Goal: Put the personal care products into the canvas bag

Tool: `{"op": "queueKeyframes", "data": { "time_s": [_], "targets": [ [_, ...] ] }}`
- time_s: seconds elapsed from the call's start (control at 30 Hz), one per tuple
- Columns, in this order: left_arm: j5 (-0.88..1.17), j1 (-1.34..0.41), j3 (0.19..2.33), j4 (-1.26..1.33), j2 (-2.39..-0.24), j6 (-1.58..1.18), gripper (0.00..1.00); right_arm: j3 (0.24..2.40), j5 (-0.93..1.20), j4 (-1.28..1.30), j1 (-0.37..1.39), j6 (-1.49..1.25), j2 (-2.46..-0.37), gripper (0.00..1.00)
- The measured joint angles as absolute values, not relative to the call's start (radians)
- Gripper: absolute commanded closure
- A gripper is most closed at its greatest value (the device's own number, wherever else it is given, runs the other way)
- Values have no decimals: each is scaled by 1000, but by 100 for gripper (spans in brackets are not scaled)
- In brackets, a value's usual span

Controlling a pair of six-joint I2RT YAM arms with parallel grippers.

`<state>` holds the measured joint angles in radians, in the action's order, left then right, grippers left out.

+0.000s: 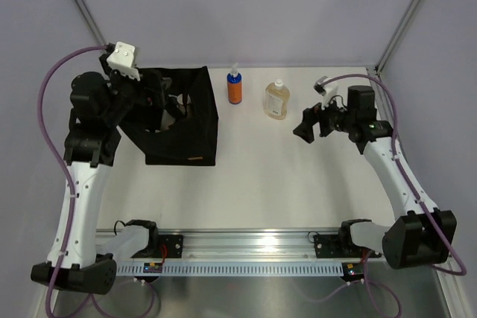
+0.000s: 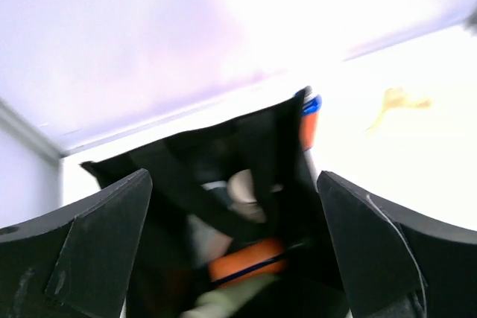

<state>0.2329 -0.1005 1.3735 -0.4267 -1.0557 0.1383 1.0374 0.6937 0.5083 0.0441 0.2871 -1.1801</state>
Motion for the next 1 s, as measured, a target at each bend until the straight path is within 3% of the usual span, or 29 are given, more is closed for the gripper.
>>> {"op": "queueKeyframes", "data": {
  "time_s": [0.13, 0.33, 0.7, 0.83, 1.0],
  "targets": [
    [316, -98, 1330, -405, -930, -14, 1, 1074, 539, 363, 204, 286, -1287, 0],
    [414, -98, 1096, -400, -661, -130, 1, 1290, 397, 220, 226, 300, -1621, 1],
    [489, -98, 907, -422, -509, -205, 1, 1534, 409, 184, 226, 323, -1915, 1],
    [503, -98, 863, -406, -485, -240, 1, 1639, 443, 214, 226, 340, -2012, 12],
    [506, -98, 862, -391, -466, -250, 1, 1697, 517, 278, 226, 359, -2071, 19]
  ]
}}
